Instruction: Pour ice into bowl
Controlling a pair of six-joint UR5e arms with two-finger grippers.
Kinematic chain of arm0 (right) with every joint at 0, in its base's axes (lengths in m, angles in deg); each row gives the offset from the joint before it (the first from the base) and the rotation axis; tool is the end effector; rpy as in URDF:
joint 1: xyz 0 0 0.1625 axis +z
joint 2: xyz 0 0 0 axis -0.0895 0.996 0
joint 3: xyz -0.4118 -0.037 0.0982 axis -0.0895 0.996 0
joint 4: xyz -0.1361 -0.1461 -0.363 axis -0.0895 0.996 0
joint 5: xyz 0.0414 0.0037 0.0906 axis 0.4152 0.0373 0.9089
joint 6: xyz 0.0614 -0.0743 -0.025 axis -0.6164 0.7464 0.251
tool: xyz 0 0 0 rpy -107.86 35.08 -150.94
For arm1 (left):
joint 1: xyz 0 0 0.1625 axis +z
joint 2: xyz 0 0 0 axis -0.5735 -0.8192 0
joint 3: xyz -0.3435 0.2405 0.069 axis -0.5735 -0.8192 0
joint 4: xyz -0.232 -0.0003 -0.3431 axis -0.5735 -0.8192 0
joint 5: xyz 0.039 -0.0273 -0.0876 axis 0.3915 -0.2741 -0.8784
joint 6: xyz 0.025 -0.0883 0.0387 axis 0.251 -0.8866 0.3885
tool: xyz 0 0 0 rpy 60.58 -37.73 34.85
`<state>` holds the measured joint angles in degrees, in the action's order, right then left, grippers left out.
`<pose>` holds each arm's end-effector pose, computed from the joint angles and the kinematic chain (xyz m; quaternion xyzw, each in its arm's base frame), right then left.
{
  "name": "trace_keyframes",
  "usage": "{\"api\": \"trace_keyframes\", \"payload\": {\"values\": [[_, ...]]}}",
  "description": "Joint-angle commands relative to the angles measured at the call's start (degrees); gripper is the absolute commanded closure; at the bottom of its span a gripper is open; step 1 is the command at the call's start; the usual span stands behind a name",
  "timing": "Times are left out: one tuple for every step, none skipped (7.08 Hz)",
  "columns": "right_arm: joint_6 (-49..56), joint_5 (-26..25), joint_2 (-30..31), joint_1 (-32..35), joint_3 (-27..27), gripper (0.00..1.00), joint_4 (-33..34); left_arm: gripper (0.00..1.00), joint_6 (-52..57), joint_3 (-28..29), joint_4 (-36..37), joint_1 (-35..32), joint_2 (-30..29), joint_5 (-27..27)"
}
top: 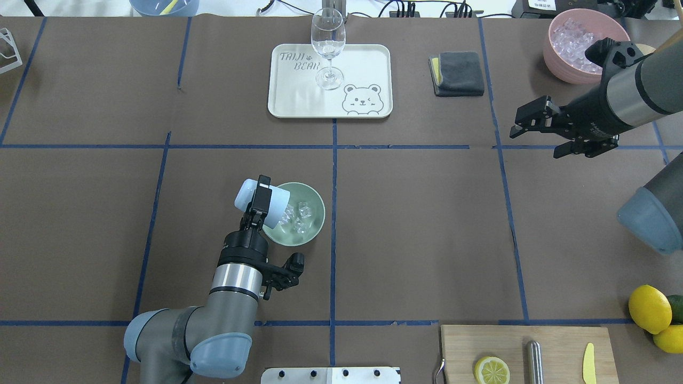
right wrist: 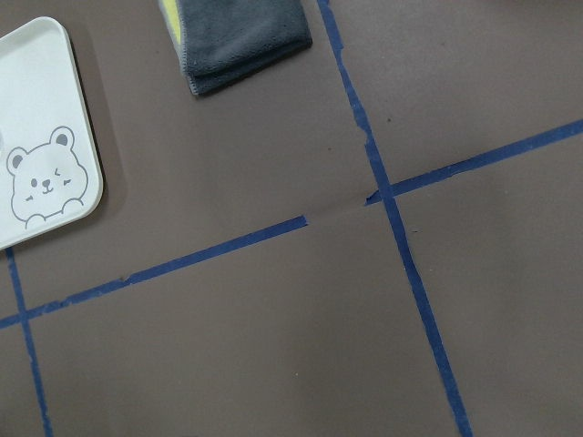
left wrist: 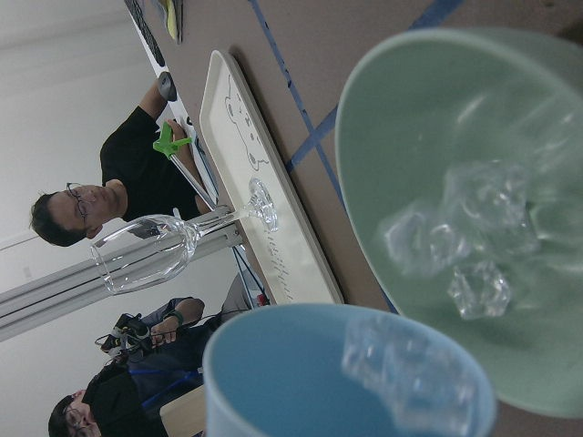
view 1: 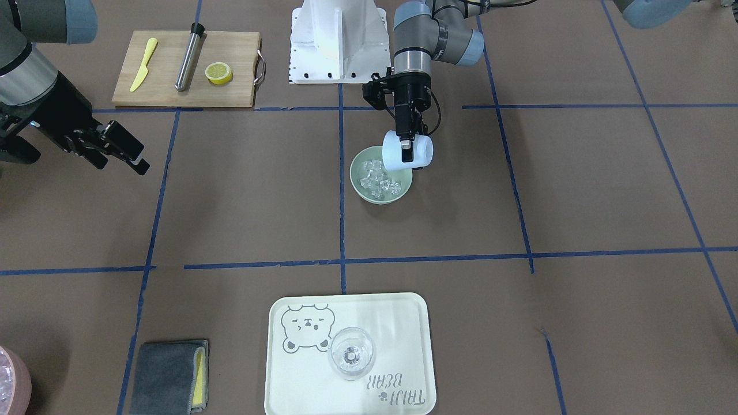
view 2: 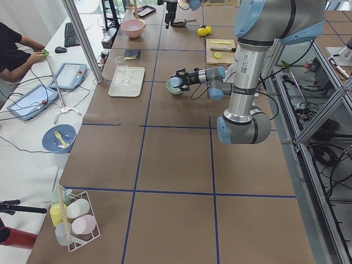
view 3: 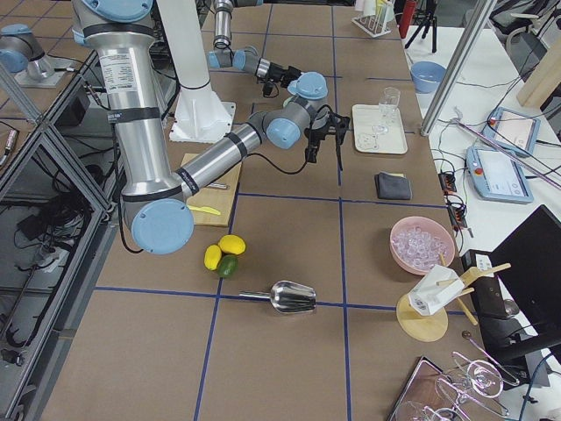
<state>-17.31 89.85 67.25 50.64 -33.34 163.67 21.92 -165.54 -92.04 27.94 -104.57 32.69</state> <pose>-0.2323 -0.4723 0.3431 -0.0083 -0.4807 0.1735 0.8595 0.5600 -0.2968 0.2875 0.5649 -0.3141 0.5070 0.5702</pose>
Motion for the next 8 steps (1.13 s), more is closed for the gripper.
{"api": "trace_keyframes", "payload": {"values": [[0.01, -0.21, 0.08, -0.05, 0.36, 0.00, -0.02, 1.00, 2.65, 0.06, -0.10, -0.06, 0.10, 3.23], [0.01, -0.30, -0.01, 0.04, 0.53, 0.00, -0.11, 1.00, 1.96, -0.20, -0.98, -0.06, 0.19, 3.42], [0.01, -0.38, -0.18, 0.04, 0.88, 0.00, -0.11, 1.00, -0.83, -0.55, -6.29, -0.23, 0.88, 3.42], [0.10, -0.38, -0.36, 0.21, 1.06, 0.00, -0.20, 1.00, -3.21, -0.11, -12.87, -0.24, 2.89, 3.42], [0.10, -0.38, -0.53, 0.39, 1.06, 0.00, -0.28, 1.00, -8.37, 0.15, -18.42, -0.24, 5.78, 3.51], [0.10, -0.12, -0.62, 0.74, 1.06, 0.00, -0.37, 1.00, -9.64, 0.15, -20.22, -0.24, 6.51, 3.51], [0.10, 0.14, -0.71, 0.83, 0.89, 0.00, -0.46, 1.00, -9.56, -0.02, -20.32, -0.32, 8.17, 4.29], [0.10, 0.23, -0.71, 0.83, 0.80, 0.00, -0.46, 1.00, -9.48, -0.98, -20.41, -0.32, 12.01, 5.78]]}}
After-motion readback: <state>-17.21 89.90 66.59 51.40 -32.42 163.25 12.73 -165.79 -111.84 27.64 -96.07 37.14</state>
